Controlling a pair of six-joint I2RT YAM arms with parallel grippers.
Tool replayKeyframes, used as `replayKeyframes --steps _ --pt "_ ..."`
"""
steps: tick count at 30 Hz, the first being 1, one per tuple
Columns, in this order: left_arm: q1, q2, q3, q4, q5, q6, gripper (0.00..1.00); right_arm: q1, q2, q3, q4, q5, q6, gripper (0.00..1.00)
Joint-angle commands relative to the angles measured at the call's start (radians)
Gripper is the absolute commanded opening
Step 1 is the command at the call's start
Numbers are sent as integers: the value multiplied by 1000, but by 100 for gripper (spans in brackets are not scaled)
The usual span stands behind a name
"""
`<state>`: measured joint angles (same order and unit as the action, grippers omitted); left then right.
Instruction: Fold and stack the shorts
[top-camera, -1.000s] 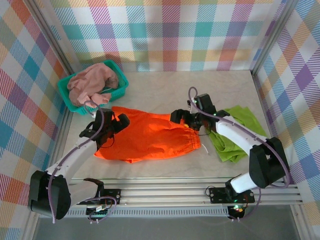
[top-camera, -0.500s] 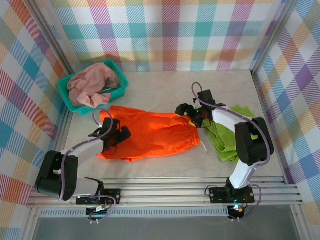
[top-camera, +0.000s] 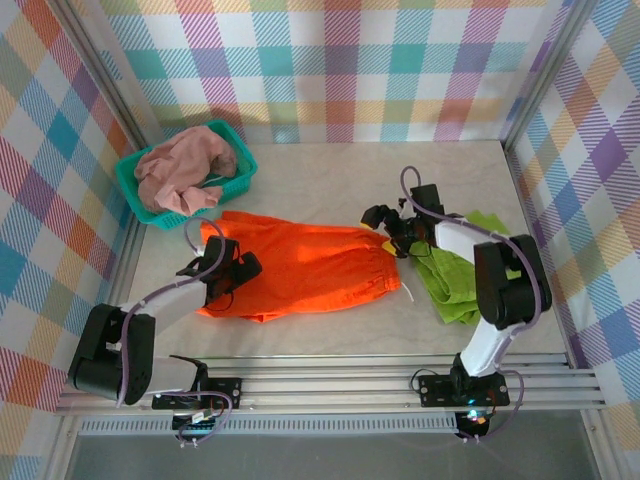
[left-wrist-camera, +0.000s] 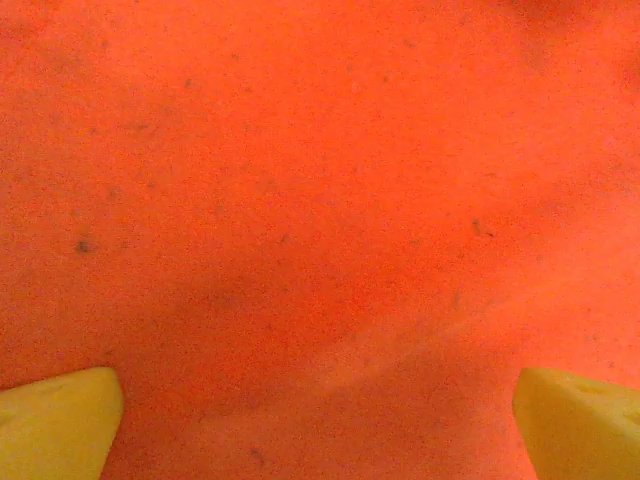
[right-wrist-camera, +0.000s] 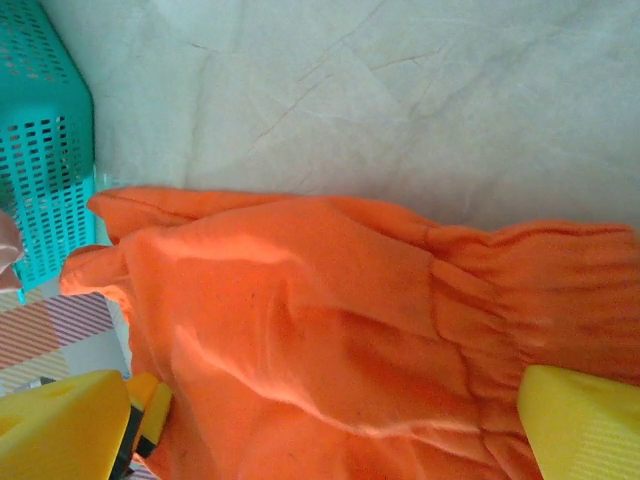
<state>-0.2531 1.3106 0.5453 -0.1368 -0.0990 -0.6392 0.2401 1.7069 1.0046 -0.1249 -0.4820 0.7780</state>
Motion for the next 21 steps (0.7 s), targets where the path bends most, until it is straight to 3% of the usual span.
replayKeyframes --steps 1,7,21 --pt "6 -41 -4 -55 -14 -1 100 5 -182 -32 -97 95 -125 100" --pt "6 -43 -13 -50 -6 -2 100 -12 -284 -36 -386 210 -298 94" --pt "6 -46 -25 -48 -4 -4 100 15 -116 -80 -385 181 -301 85"
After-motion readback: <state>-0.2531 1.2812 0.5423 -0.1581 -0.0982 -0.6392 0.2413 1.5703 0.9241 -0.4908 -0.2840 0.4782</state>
